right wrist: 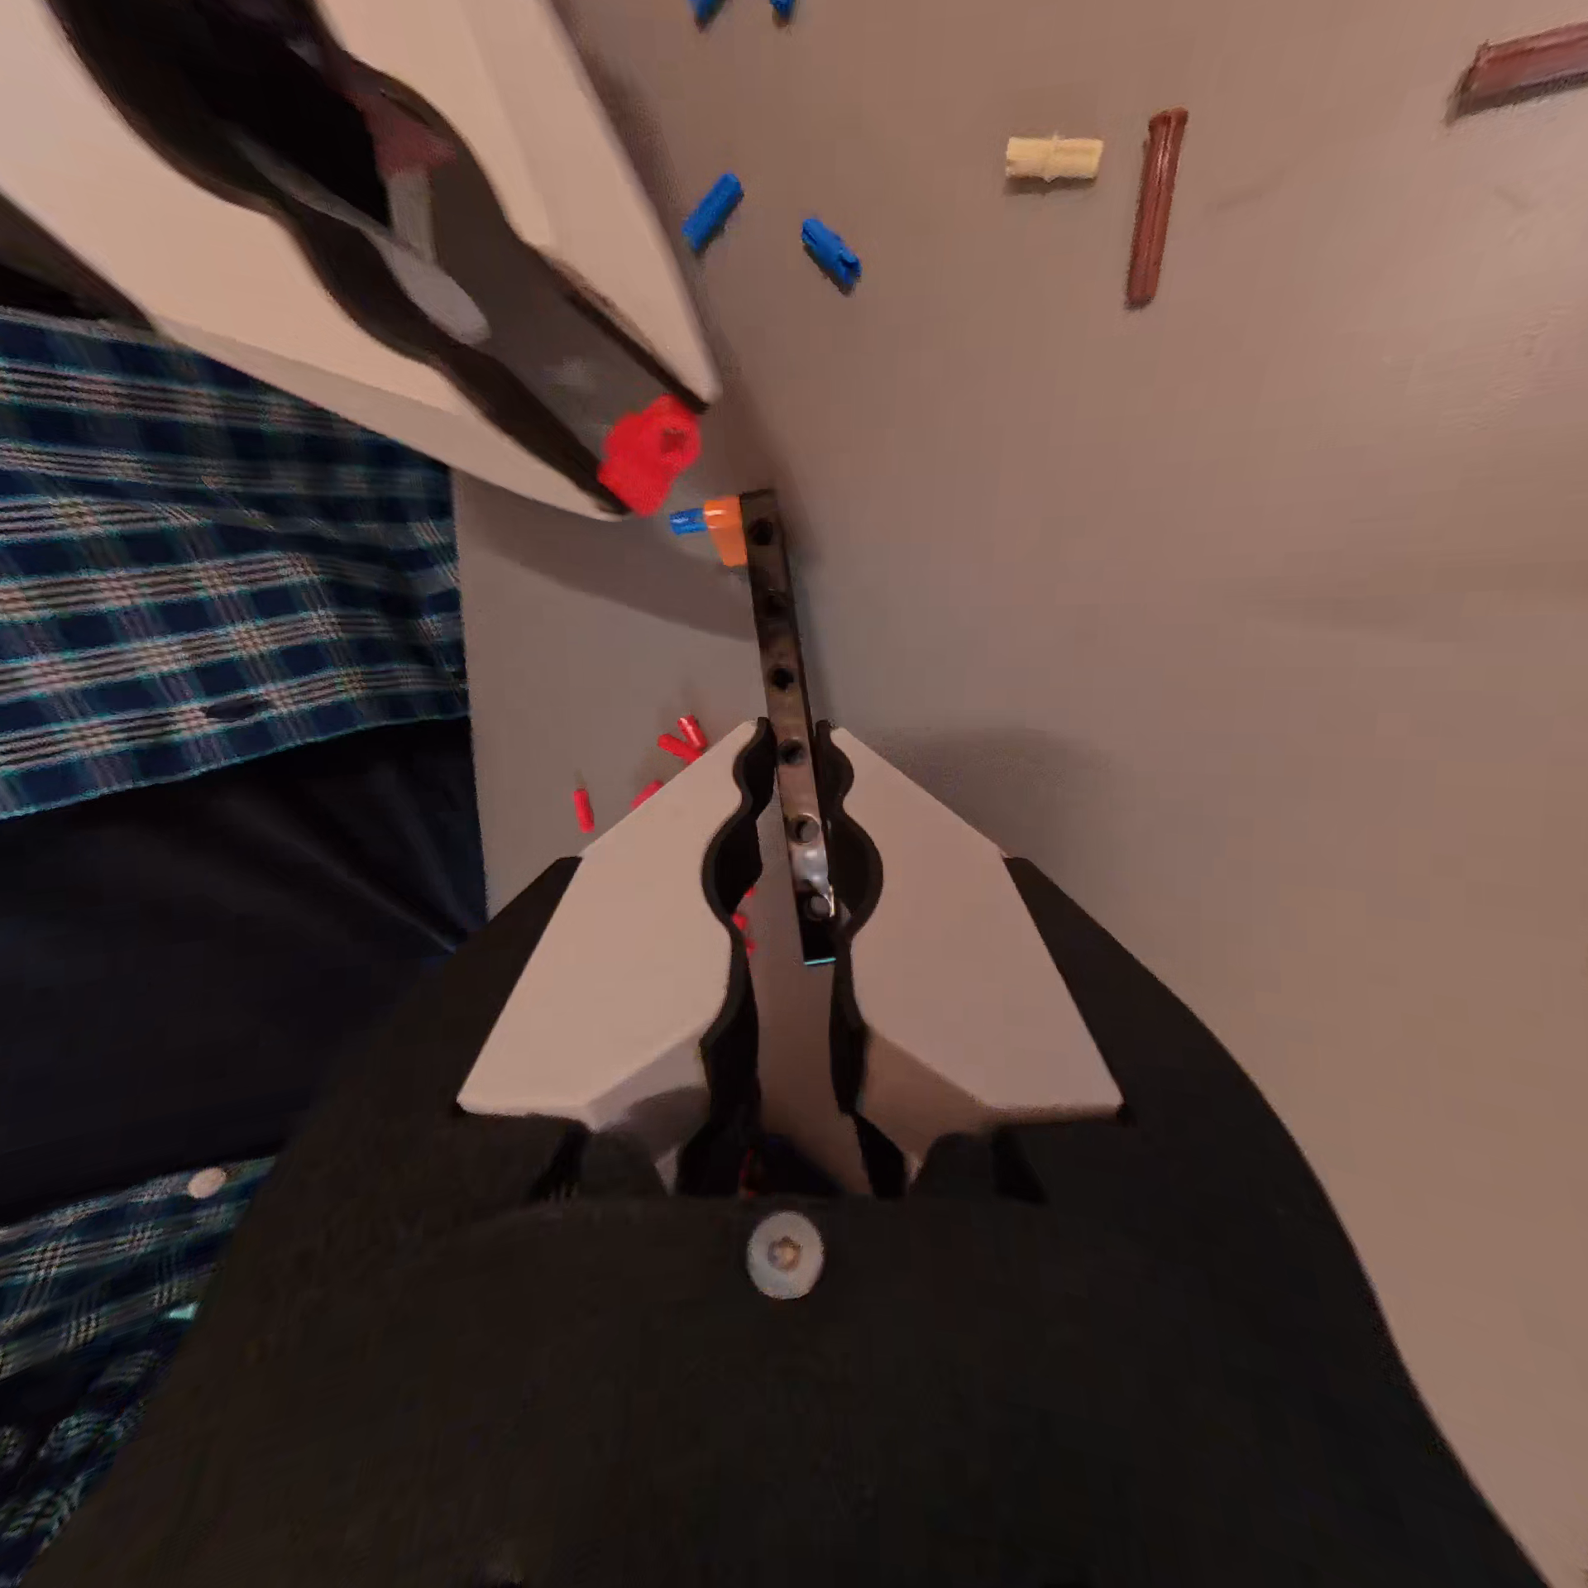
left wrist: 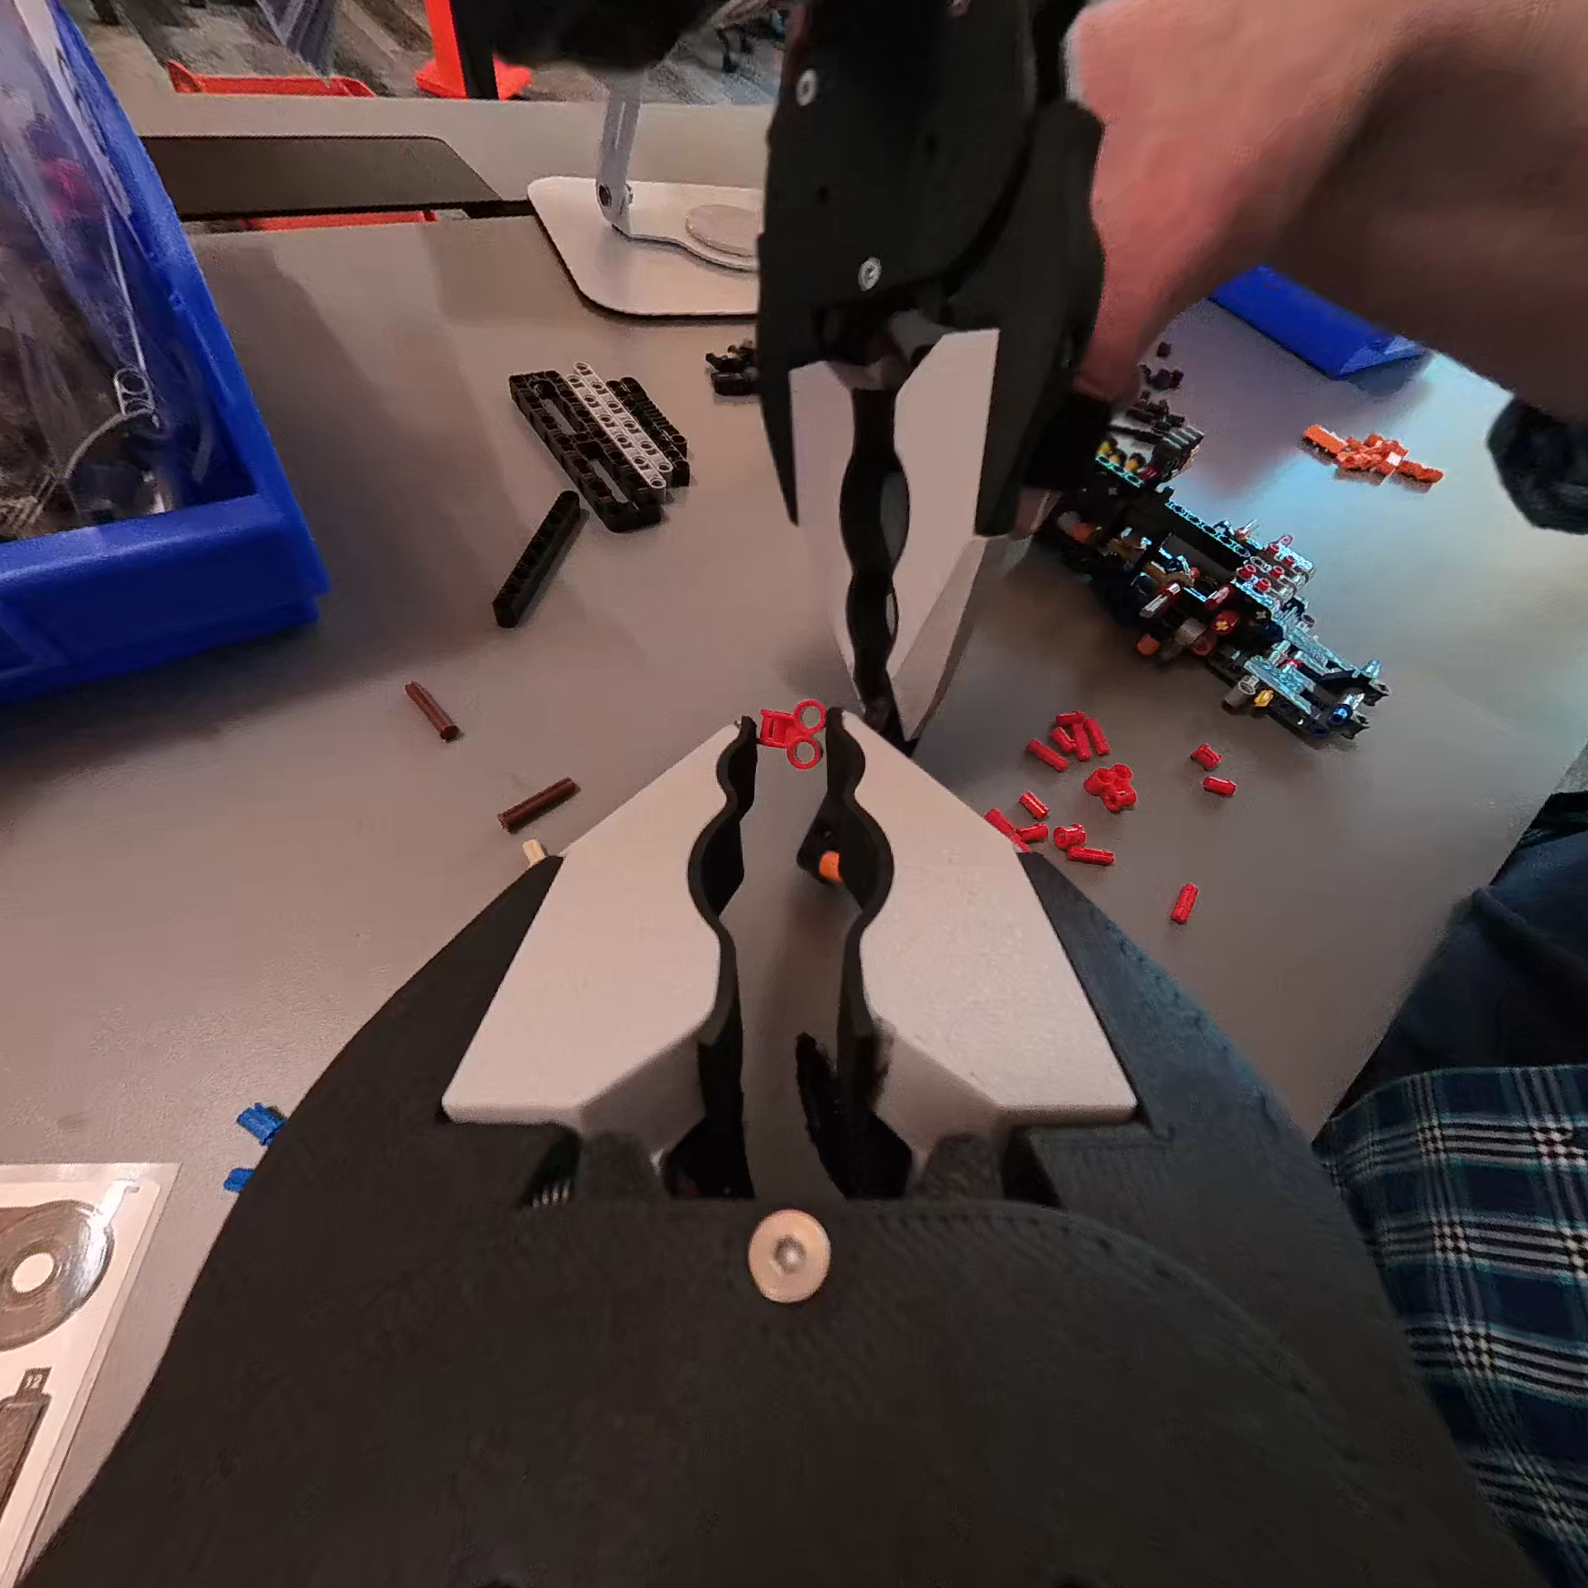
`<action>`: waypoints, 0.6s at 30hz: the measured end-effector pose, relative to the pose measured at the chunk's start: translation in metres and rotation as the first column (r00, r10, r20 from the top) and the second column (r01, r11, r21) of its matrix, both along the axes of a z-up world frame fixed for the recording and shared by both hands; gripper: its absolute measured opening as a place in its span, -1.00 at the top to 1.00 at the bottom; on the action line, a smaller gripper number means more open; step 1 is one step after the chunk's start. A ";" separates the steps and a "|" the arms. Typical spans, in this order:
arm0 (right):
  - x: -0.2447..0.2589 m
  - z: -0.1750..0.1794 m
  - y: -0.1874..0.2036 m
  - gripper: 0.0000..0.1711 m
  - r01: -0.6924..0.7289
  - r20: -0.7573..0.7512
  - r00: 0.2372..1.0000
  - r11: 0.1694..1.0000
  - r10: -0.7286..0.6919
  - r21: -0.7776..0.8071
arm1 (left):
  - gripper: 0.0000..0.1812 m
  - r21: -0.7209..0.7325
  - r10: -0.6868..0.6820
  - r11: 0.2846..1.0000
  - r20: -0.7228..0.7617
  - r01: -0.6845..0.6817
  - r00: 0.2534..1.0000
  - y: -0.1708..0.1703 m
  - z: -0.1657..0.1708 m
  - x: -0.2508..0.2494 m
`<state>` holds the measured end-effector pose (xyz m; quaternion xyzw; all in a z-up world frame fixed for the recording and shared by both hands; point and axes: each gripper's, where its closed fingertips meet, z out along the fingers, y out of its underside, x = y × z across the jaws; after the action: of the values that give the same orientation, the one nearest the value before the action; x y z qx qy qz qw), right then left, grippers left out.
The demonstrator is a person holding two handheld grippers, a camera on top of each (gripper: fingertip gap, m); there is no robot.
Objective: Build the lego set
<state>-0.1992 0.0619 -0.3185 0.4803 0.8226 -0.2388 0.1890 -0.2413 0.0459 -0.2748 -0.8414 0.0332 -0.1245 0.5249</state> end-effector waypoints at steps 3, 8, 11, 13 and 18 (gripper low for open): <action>-0.005 -0.017 0.011 0.88 -0.024 0.045 0.999 0.998 0.022 0.058 | 0.84 0.001 0.005 1.000 -0.002 -0.005 1.000 -0.001 0.000 -0.002; -0.013 -0.018 0.015 0.87 0.002 0.022 1.000 0.999 -0.003 0.042 | 0.84 -0.005 0.016 1.000 0.009 -0.016 1.000 -0.003 -0.001 -0.007; -0.017 -0.016 0.017 0.78 0.024 0.002 1.000 0.999 -0.024 0.043 | 0.84 -0.022 0.017 1.000 0.017 -0.016 1.000 -0.002 -0.006 -0.008; -0.020 -0.013 0.020 0.73 0.027 -0.041 0.999 0.998 -0.025 0.054 | 0.84 -0.027 0.016 1.000 0.021 -0.015 1.000 -0.002 -0.008 -0.009; -0.026 0.000 0.029 0.68 0.016 -0.224 0.975 0.990 0.016 0.141 | 0.84 -0.034 0.025 0.999 0.005 -0.025 1.000 -0.002 -0.009 -0.012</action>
<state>-0.2248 0.0906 -0.3184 0.4624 0.8535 -0.2324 0.0605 -0.2535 0.0435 -0.2842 -0.8501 0.0191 -0.1210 0.5121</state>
